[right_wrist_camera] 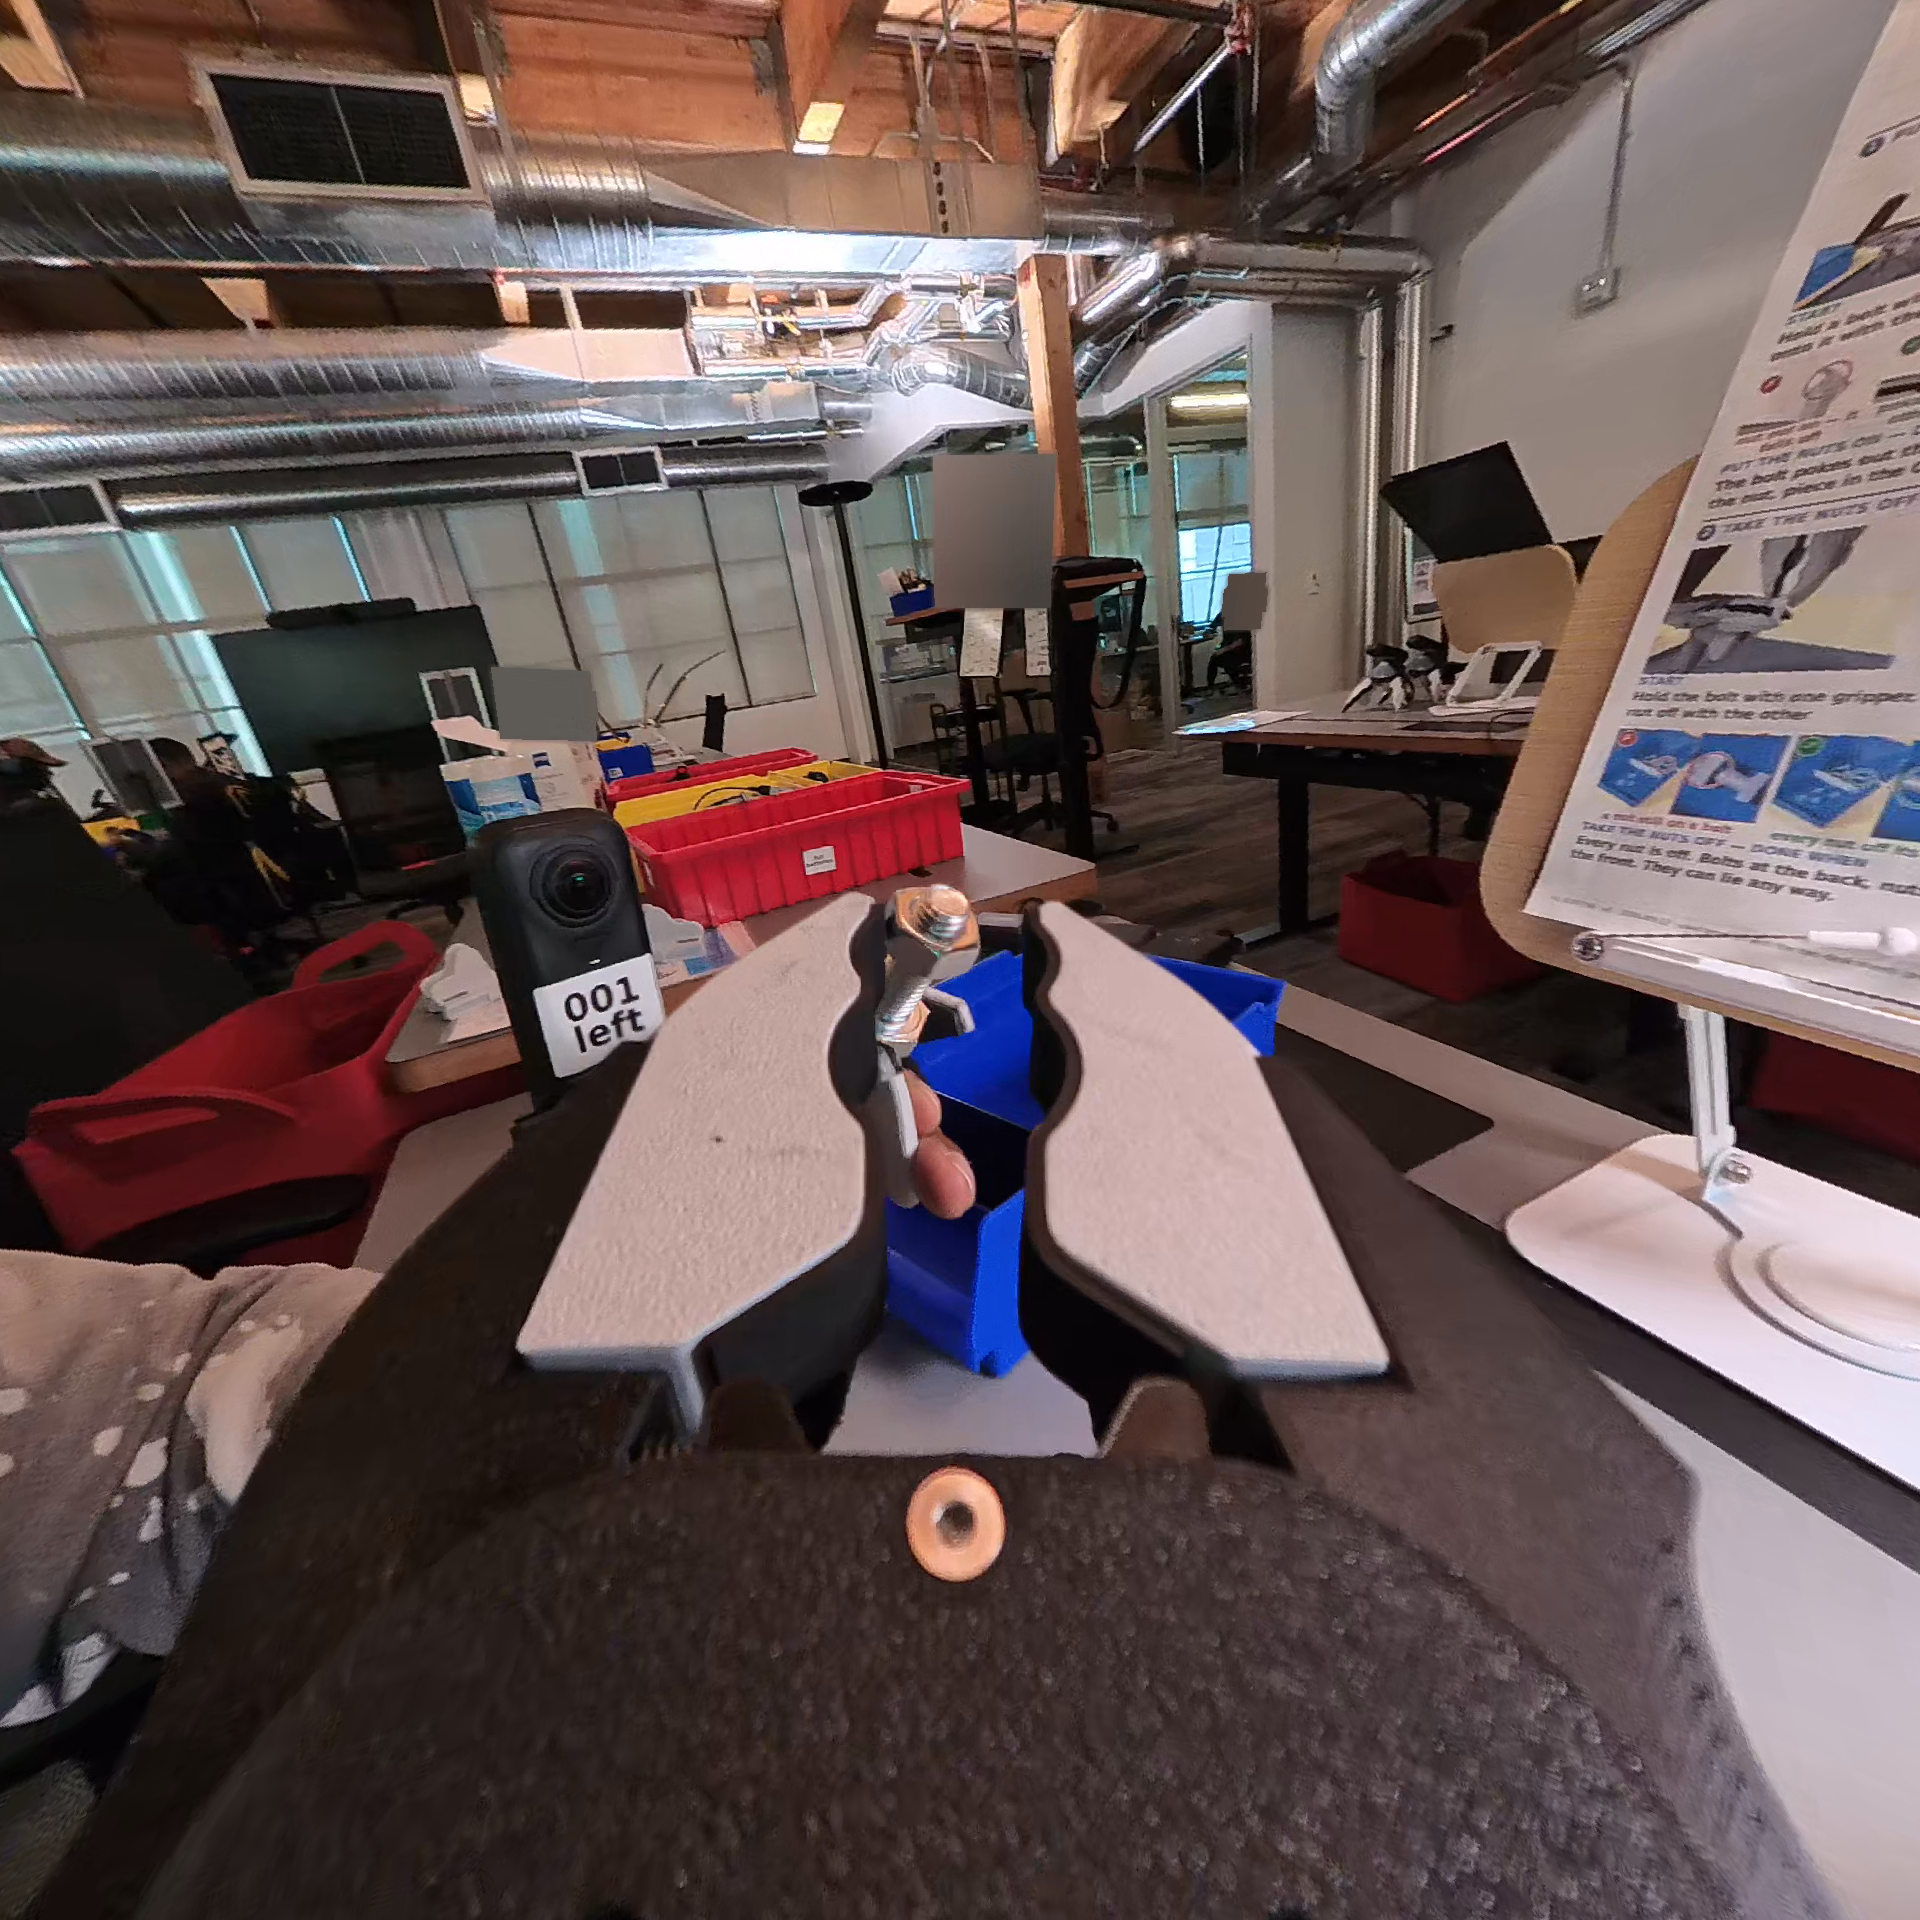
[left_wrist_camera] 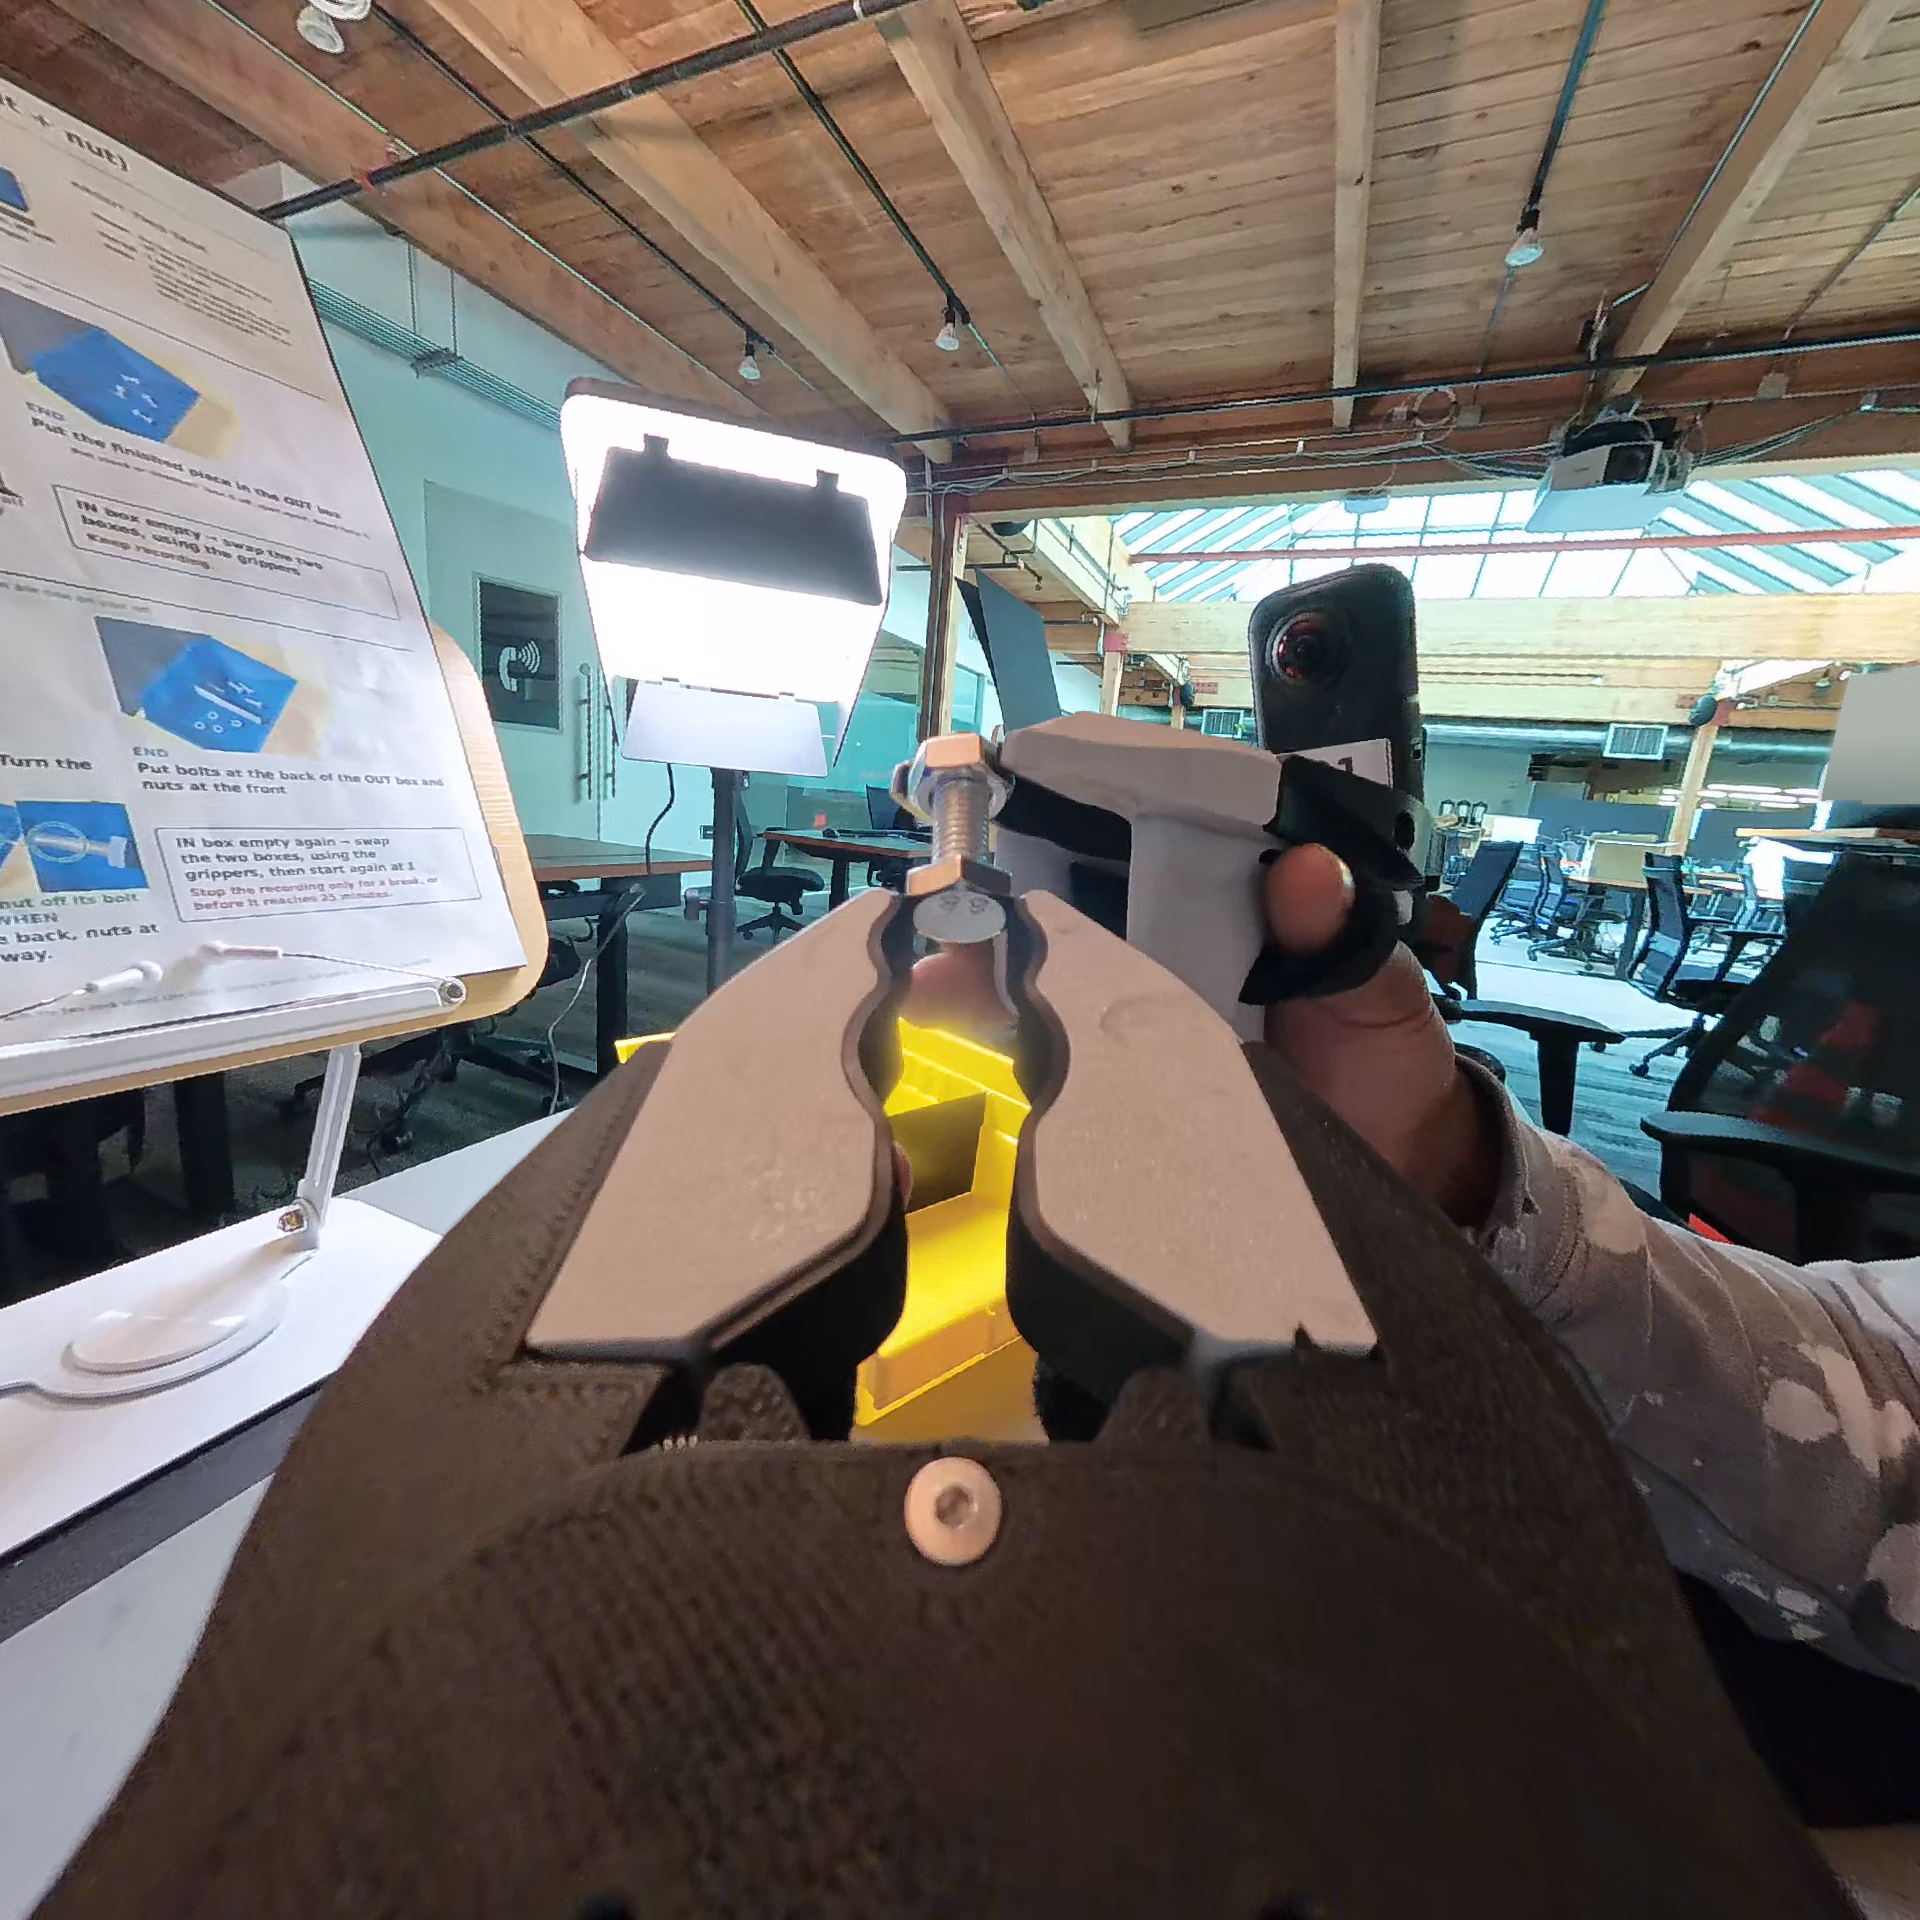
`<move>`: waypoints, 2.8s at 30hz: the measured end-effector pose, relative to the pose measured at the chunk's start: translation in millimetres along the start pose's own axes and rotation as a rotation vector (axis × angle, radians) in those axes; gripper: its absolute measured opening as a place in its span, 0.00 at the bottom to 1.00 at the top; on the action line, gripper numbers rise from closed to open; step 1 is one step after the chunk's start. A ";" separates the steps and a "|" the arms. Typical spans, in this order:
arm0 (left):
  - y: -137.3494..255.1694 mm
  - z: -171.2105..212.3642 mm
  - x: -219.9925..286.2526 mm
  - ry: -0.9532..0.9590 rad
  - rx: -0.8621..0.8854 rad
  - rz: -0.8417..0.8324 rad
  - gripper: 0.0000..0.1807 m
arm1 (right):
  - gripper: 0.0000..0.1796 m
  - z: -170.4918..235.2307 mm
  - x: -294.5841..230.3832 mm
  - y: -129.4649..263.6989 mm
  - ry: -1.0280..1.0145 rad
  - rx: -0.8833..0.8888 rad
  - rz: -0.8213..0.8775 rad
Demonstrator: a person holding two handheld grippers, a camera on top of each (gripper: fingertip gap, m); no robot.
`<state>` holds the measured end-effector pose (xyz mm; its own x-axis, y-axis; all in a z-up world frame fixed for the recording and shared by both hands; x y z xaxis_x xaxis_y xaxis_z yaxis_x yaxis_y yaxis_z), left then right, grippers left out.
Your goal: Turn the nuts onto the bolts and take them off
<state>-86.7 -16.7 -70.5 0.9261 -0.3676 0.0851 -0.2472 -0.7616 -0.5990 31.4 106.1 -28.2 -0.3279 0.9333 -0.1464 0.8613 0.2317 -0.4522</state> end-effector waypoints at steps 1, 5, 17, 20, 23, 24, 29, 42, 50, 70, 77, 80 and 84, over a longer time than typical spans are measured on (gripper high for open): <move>-0.2 0.2 0.5 -0.001 -0.001 0.007 0.10 | 0.13 0.5 -1.3 -0.3 -0.004 0.001 -0.014; -1.4 2.3 3.5 0.003 -0.005 0.033 0.10 | 0.10 2.2 -4.0 -1.5 -0.023 -0.009 -0.044; -9.9 15.0 2.5 0.135 -0.220 0.144 0.10 | 0.10 -5.6 -4.8 6.7 0.245 -0.207 -0.150; -10.0 13.8 1.7 0.152 -0.221 0.154 0.10 | 0.10 -5.6 -4.7 6.7 0.243 -0.200 -0.151; -10.0 13.2 1.3 0.162 -0.217 0.155 0.10 | 0.10 -5.8 -4.7 6.6 0.242 -0.196 -0.151; -9.9 13.1 1.1 0.170 -0.212 0.154 0.10 | 0.10 -5.7 -4.7 6.5 0.242 -0.194 -0.150; -9.5 12.4 -0.1 0.192 -0.192 0.149 0.11 | 0.10 -4.5 -4.7 5.9 0.244 -0.193 -0.146; -5.9 6.6 5.8 0.069 -0.101 0.139 0.10 | 0.19 -7.5 8.9 9.0 0.046 -0.119 -0.169; -2.9 2.1 0.4 0.076 -0.055 0.117 0.10 | 0.10 -3.7 9.3 8.2 -0.036 -0.076 -0.180; -9.6 16.0 -2.6 0.222 -0.217 0.162 0.11 | 0.10 -5.3 -1.7 10.4 0.328 -0.206 -0.164; -9.2 15.8 -4.3 0.241 -0.203 0.151 0.11 | 0.10 -3.6 -1.7 9.4 0.321 -0.205 -0.160; -9.1 15.4 -3.9 0.219 -0.209 0.151 0.10 | 0.10 -3.3 -2.1 9.2 0.317 -0.203 -0.161; -7.2 13.6 -1.0 0.174 -0.157 0.152 0.10 | 0.10 -4.1 -1.0 9.4 0.232 -0.164 -0.184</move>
<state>-82.0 -3.7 -77.0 0.8157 -0.5593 0.1473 -0.4329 -0.7593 -0.4860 41.3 108.5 -28.7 -0.4029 0.9050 0.1369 0.8529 0.4255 -0.3025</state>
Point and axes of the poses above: each gripper's, where its closed fingertips meet, y back along the fingers, z out of its underside, x = y × z across the jaws, the point moved 10 cm from there along y, back along the fingers, and after that the axes turned 15 degrees about x, right-handed, at the moved point
